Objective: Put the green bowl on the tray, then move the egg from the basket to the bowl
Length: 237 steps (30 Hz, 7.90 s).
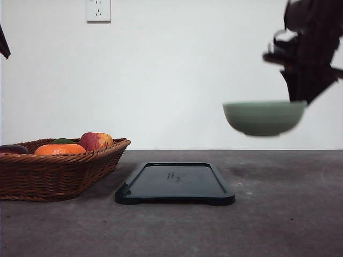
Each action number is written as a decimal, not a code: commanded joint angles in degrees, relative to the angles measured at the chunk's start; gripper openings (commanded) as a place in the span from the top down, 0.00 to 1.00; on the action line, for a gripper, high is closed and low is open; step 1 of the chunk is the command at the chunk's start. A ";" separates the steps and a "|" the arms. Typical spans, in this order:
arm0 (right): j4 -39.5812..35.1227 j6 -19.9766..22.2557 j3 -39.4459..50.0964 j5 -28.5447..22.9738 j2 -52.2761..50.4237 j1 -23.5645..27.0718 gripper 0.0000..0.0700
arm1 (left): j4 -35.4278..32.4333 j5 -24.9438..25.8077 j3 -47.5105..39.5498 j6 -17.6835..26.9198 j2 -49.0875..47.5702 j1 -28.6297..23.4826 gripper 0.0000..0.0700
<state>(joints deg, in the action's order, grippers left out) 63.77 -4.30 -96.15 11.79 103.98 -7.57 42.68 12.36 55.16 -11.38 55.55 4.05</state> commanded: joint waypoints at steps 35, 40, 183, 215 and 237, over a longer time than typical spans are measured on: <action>-4.57 -1.06 -19.55 -3.04 21.35 -19.24 0.99 | -0.21 0.33 1.60 0.61 0.37 0.15 0.50; -4.53 -1.04 -19.53 -2.90 23.68 -19.26 0.99 | -0.19 0.33 1.60 0.61 0.37 0.15 0.50; -38.86 -2.79 59.35 -5.92 -54.66 -18.91 0.81 | -6.99 -8.36 23.69 4.24 52.50 8.71 0.39; -38.82 -2.77 59.35 -6.08 -54.66 -18.91 0.81 | -2.30 -8.54 24.44 4.26 47.73 8.70 0.64; -39.03 -2.70 59.35 -6.06 -54.64 -18.91 0.81 | -5.70 -3.75 24.81 4.73 33.62 16.85 0.64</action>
<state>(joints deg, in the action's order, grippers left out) 25.14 -6.44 -36.64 5.85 49.08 -26.20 37.39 7.98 78.59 -7.08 88.62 20.27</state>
